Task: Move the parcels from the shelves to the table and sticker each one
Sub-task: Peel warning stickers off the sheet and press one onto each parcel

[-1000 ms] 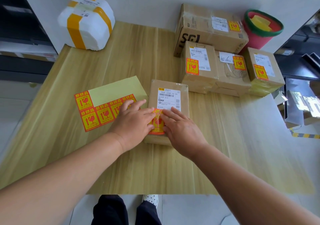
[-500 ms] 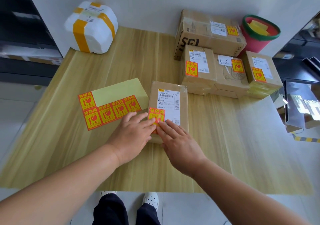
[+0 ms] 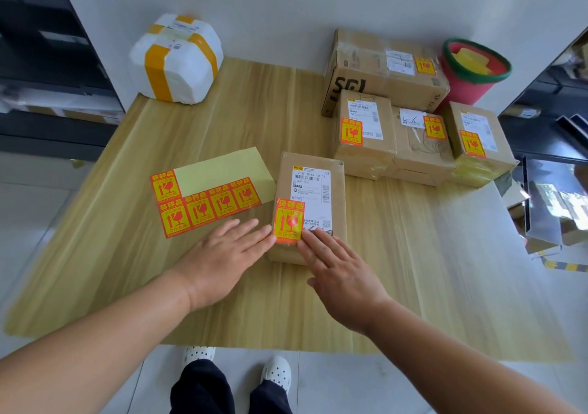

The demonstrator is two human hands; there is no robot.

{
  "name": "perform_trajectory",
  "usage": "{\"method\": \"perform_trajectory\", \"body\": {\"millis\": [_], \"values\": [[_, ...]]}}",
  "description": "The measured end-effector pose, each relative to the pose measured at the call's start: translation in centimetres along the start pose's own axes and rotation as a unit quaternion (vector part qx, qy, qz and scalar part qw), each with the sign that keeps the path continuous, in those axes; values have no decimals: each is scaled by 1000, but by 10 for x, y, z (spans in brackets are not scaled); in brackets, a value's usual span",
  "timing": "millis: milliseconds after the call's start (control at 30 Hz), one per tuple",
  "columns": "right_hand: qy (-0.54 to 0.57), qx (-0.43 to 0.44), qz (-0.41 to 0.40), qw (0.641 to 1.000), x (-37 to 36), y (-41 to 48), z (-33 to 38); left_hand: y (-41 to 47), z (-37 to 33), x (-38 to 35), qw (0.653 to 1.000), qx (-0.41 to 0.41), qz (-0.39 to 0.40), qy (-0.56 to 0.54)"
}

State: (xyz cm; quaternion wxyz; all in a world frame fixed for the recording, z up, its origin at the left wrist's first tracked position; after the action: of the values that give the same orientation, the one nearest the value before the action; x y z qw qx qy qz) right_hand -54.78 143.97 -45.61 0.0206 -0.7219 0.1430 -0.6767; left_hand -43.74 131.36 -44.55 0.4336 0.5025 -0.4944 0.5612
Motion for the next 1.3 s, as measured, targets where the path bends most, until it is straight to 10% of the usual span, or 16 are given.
{"method": "perform_trajectory", "body": {"millis": [967, 1300], "values": [[127, -96, -39, 986, 19, 36, -23, 45, 5, -3, 966, 135, 57, -212], [326, -189, 69, 924, 2, -1, -41, 41, 6, -6, 865, 252, 83, -426]]}}
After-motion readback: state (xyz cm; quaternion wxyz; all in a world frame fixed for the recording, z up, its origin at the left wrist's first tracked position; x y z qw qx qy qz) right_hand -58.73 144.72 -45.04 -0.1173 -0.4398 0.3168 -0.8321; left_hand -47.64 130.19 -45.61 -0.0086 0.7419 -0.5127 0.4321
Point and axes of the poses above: each hand's wrist, its own y-axis towards the middle knuckle, its own x-axis out of the back of the hand, z = x × y, the point moved 7 cm from there along y, towards the middle knuckle, and after that the axes turned 9 degrees about z, right-handed, at the moved point
